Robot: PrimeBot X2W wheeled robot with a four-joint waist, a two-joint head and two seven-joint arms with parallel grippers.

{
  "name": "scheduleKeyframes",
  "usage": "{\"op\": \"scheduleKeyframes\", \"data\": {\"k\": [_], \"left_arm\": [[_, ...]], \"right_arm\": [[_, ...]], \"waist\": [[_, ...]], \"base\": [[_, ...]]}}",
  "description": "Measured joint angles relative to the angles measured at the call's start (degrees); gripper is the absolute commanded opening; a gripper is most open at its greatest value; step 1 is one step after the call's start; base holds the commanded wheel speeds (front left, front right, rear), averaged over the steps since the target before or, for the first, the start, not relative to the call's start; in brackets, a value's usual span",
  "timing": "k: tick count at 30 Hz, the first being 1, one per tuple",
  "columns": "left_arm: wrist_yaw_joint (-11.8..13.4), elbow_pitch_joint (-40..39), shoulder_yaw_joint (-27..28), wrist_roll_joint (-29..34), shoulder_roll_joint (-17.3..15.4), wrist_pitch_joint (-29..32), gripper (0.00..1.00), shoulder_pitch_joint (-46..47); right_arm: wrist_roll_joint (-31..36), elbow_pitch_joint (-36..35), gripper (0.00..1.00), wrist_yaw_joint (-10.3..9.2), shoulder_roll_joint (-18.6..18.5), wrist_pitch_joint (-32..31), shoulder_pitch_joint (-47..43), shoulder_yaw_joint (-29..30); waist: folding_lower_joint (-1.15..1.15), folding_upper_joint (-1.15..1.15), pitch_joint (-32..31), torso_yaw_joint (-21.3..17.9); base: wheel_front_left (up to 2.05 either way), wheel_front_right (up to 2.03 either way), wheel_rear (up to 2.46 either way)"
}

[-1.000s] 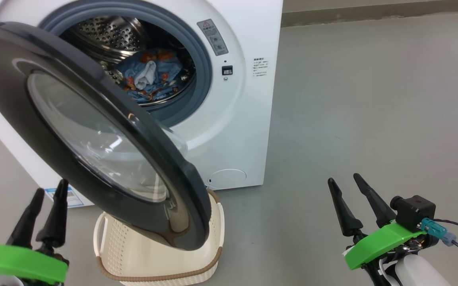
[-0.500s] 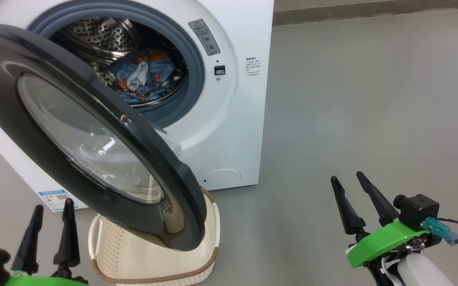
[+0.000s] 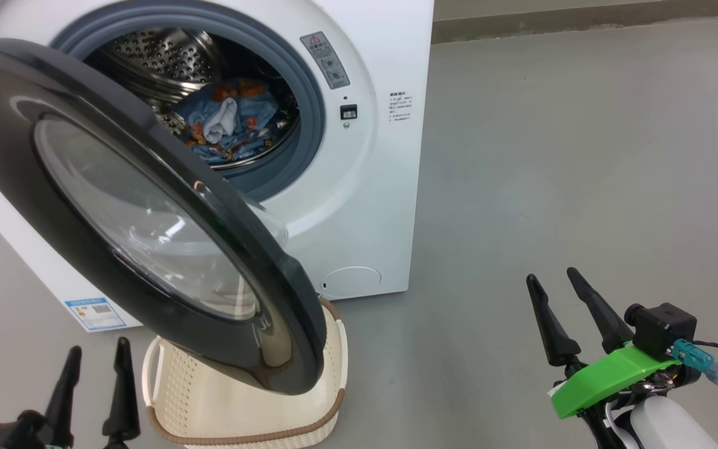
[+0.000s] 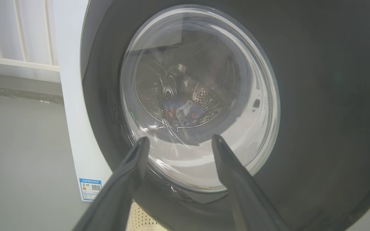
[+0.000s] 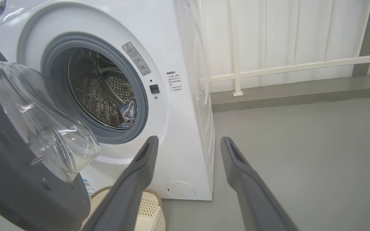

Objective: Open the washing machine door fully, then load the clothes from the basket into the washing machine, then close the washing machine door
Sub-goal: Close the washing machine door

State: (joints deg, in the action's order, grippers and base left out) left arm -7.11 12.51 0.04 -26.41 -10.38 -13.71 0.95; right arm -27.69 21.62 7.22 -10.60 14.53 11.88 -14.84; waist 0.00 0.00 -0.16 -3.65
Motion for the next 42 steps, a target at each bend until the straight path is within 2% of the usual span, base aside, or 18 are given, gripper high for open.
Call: {"op": "scheduleKeyframes", "data": {"k": [28, 29, 30, 31, 32, 42], "left_arm": [[0.0, 1.23, -0.13, 0.79, 0.66, -0.69, 1.0, 0.07], [0.0, 1.24, -0.13, 0.79, 0.69, -0.69, 1.0, 0.07], [0.0, 1.26, -0.13, 0.79, 0.75, -0.69, 1.0, 0.07], [0.0, 1.3, -0.13, 0.79, 0.8, -0.69, 1.0, 0.07], [0.0, 1.32, -0.14, 0.79, 0.82, -0.69, 1.0, 0.07], [-0.01, 2.21, -0.89, 0.77, 0.89, -0.69, 1.0, 0.24]], "right_arm": [[0.01, -0.25, 1.0, 0.0, -0.02, 0.0, 0.0, -0.01], [0.01, -0.27, 0.41, 0.0, -0.02, 0.0, 0.0, -0.01], [0.01, -0.29, 0.41, 0.0, -0.02, 0.0, 0.0, -0.02], [0.01, -0.31, 0.17, 0.0, -0.02, 0.0, 0.0, -0.02], [0.01, -0.33, 0.0, 0.0, -0.02, 0.0, 0.0, -0.02], [-0.02, -0.27, 0.0, 0.0, 0.22, 0.0, 2.06, -1.51]], "waist": [[0.0, 0.0, -0.35, 0.93], [0.0, 0.0, -0.33, 1.01], [0.0, 0.0, -0.31, 1.12], [0.0, 0.0, -0.29, 1.24], [0.0, 0.0, -0.27, 1.38], [0.0, 0.0, 0.01, 5.21]], "base": [[0.0, 0.0, 0.0], [0.0, 0.0, 0.0], [0.0, 0.0, 0.0], [0.0, 0.0, 0.0], [0.0, 0.0, 0.0], [0.0, 0.0, 0.0]]}}
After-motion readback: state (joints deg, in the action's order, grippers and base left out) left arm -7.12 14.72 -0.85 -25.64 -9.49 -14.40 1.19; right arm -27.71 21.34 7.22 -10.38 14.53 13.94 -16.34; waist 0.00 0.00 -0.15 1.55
